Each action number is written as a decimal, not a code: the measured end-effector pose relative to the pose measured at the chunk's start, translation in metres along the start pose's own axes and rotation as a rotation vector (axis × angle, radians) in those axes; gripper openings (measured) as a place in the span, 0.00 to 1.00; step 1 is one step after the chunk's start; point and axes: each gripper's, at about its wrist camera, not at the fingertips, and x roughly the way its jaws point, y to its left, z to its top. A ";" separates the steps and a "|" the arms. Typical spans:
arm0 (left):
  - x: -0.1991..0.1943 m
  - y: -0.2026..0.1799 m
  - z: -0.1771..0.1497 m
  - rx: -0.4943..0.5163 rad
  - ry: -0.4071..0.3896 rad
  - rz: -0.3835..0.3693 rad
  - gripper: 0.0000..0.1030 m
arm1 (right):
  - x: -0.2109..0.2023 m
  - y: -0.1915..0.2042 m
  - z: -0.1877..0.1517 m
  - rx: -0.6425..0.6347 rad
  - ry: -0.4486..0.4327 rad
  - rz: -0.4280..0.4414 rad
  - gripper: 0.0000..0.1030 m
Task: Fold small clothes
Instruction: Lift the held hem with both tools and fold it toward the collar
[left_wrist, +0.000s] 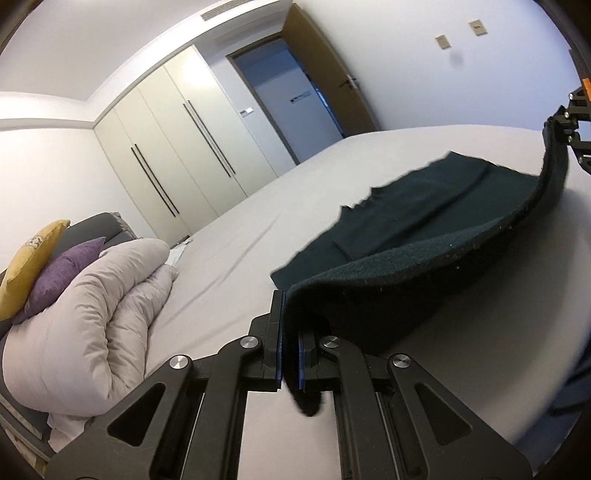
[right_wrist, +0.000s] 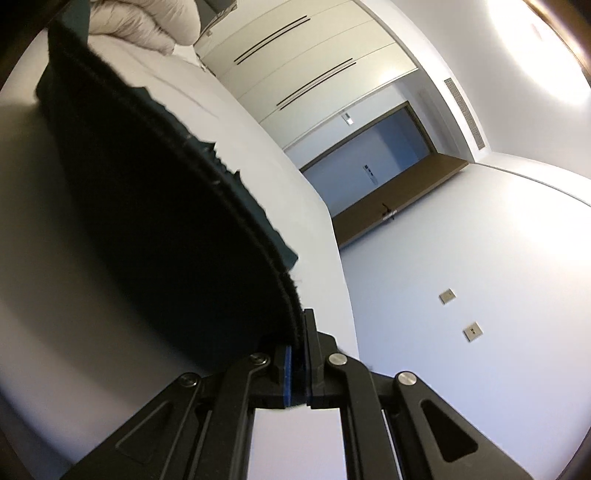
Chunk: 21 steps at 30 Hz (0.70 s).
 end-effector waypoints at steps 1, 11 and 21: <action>0.009 0.004 0.006 -0.007 0.003 0.003 0.04 | 0.009 -0.003 0.007 0.006 -0.006 0.003 0.04; 0.141 0.030 0.066 -0.027 0.067 -0.022 0.04 | 0.129 -0.021 0.075 -0.029 0.029 0.070 0.04; 0.292 0.031 0.104 -0.030 0.185 -0.060 0.04 | 0.254 -0.029 0.127 -0.017 0.108 0.151 0.04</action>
